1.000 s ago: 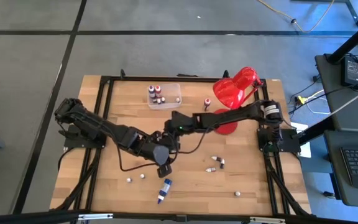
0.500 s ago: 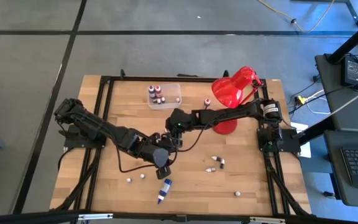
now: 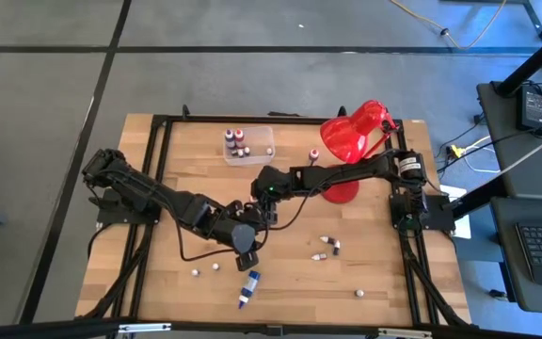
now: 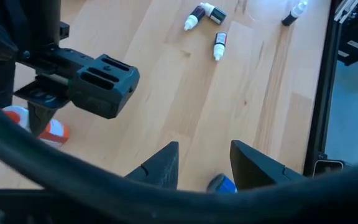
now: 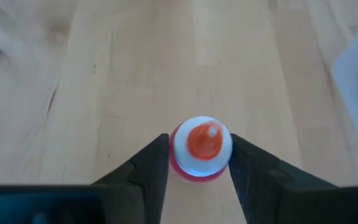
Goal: Pick & Place food coloring
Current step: Put the large orange food coloring bottle into the transparent bin
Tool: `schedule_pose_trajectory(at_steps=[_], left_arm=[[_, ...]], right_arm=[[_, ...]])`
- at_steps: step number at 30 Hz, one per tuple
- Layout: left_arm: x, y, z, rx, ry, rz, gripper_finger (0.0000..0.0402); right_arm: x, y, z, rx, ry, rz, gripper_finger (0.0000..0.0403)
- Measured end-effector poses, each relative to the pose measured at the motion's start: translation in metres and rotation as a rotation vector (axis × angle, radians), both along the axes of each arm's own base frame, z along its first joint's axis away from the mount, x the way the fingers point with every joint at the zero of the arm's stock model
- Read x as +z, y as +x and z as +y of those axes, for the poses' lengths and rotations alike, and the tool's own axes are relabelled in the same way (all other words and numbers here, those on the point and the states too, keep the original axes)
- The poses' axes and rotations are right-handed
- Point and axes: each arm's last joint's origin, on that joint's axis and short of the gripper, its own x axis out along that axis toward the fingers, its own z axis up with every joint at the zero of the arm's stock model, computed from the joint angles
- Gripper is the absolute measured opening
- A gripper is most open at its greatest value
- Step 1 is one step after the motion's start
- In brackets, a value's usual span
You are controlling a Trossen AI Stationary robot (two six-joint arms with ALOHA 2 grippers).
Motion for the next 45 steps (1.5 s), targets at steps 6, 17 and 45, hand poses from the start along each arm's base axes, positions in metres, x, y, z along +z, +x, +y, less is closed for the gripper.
schedule_pose_trajectory(at_steps=[6,17,45], left_arm=[[0.0,0.0,0.0,0.0,0.0,0.0,0.0141],[0.0,0.0,0.0,-0.001,0.0,0.0,0.0141],[0.0,0.001,0.0,0.011,0.01,-0.014,0.0141]], right_arm=[[0.0,0.0,0.0,0.004,0.01,-0.002,0.0186],[0.0,0.001,0.001,0.004,0.011,-0.012,0.0256],[0.08,-0.05,0.012,-0.037,-0.006,-0.063,0.0289]])
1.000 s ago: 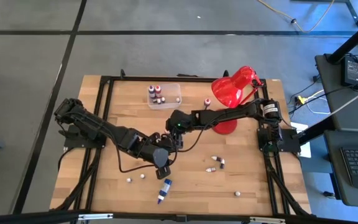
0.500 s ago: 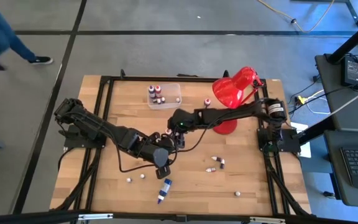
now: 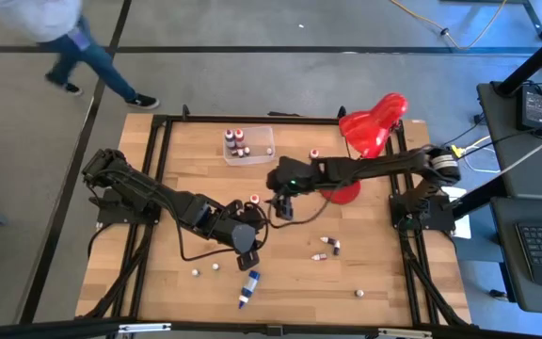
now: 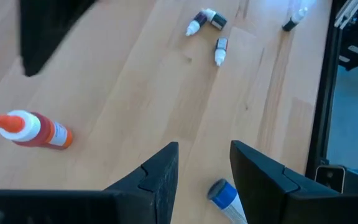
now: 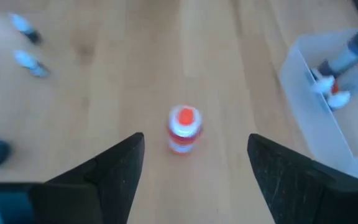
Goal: Pick & Place food coloring
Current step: Put the large orange food coloring bottle into the transparent bin
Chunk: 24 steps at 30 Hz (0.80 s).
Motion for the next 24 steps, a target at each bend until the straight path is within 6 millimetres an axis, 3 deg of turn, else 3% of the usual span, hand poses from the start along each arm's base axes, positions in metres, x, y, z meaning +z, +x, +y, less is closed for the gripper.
schedule_pose_trajectory(at_steps=[5,15,24], left_arm=[[0.001,0.001,0.0,0.006,-0.001,-0.021,0.0141],[0.004,0.008,0.008,0.044,-0.004,-0.069,0.0146],[0.003,0.014,0.03,0.046,0.065,-0.045,0.0223]], right_arm=[[0.003,-0.026,0.013,0.029,0.014,-0.046,0.0289],[-0.016,-0.099,0.038,0.04,0.117,-0.183,0.0289],[-0.025,-0.149,0.054,-0.066,0.086,-0.313,0.0289]])
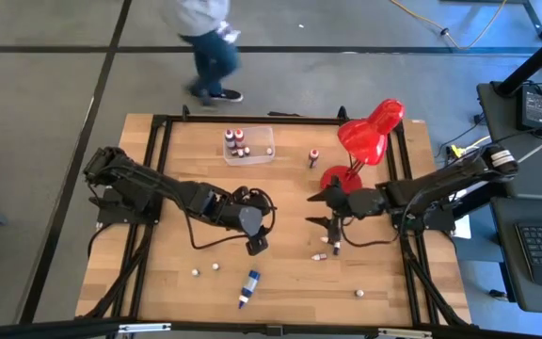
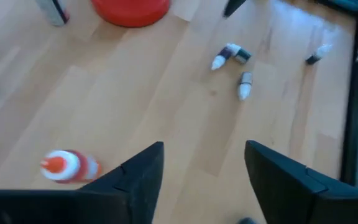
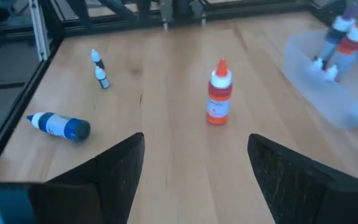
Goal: Pick & Place food coloring
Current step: Put the large orange food coloring bottle into the transparent bin
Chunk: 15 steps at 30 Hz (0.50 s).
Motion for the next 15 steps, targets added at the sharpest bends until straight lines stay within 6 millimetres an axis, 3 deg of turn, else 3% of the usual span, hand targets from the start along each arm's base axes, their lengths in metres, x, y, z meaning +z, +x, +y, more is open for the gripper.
schedule_pose_trajectory(at_steps=[9,15], left_arm=[[0.0,0.003,0.011,-0.043,0.022,0.016,0.0242],[-0.005,0.0,0.041,0.239,0.041,0.067,0.024]], right_arm=[[-0.003,-0.027,0.005,-0.047,-0.006,-0.064,0.0289],[-0.001,-0.03,0.001,-0.133,-0.011,-0.095,0.0289]])
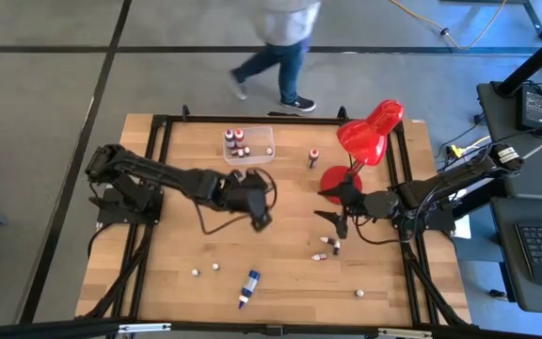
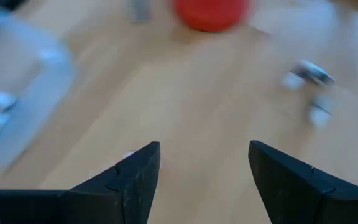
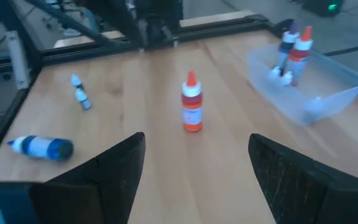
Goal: Pick & Place food coloring
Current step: Put the large orange food coloring bottle into the transparent bin
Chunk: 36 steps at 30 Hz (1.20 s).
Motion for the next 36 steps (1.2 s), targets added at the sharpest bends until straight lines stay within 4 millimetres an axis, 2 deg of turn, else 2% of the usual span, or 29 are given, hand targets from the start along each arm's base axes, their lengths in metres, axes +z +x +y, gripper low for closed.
schedule_pose_trajectory(at_steps=[5,12,18,25,31,36], left_arm=[[-0.006,0.001,0.026,0.222,-0.135,0.006,0.024],[-0.033,-0.004,0.047,0.385,-0.258,0.042,0.0239],[-0.053,-0.004,0.05,0.388,-0.295,0.029,0.0239],[-0.068,-0.007,0.049,0.362,-0.267,0.086,0.0239],[-0.086,0.008,0.043,0.249,-0.239,0.086,0.0239],[-0.094,0.011,0.044,0.256,-0.223,0.112,0.0239]], right_arm=[[0.0,0.0,-0.001,-0.03,-0.011,-0.009,0.0289],[0.001,0.0,-0.001,-0.035,-0.013,-0.011,0.0289],[0.001,0.0,-0.001,-0.043,-0.018,-0.012,0.0289],[0.001,0.0,-0.001,-0.035,-0.042,-0.006,0.0289],[0.0,0.0,-0.002,-0.037,-0.047,0.005,0.0289],[-0.001,0.0,-0.002,-0.036,-0.049,0.009,0.0289]])
